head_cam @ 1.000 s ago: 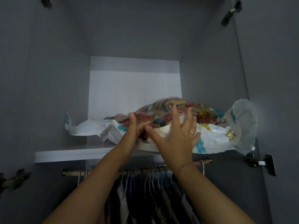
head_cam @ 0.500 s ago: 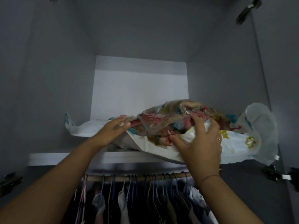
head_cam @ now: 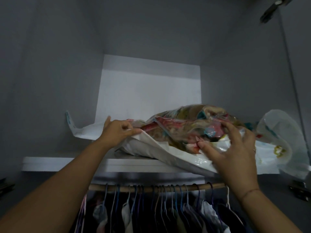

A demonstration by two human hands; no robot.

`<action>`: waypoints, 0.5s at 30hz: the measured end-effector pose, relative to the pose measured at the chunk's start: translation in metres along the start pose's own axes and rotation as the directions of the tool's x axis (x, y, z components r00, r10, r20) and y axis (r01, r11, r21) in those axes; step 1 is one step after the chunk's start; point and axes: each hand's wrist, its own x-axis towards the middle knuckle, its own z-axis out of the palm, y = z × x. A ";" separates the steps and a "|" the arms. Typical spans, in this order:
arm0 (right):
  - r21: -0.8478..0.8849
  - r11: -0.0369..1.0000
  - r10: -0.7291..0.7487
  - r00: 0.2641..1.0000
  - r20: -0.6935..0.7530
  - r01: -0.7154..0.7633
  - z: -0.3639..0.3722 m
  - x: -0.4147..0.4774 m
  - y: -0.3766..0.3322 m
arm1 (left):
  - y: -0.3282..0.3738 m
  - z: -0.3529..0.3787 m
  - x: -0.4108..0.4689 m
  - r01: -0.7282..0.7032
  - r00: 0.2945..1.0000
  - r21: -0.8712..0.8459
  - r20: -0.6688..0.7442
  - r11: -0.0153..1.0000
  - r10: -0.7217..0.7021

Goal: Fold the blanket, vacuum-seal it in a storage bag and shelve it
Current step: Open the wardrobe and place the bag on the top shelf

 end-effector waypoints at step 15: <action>0.008 0.997 0.076 0.978 0.194 -0.079 -0.019 0.041 0.044 | 0.052 -0.004 -0.042 -0.026 0.994 -0.139 -0.111 0.990 0.011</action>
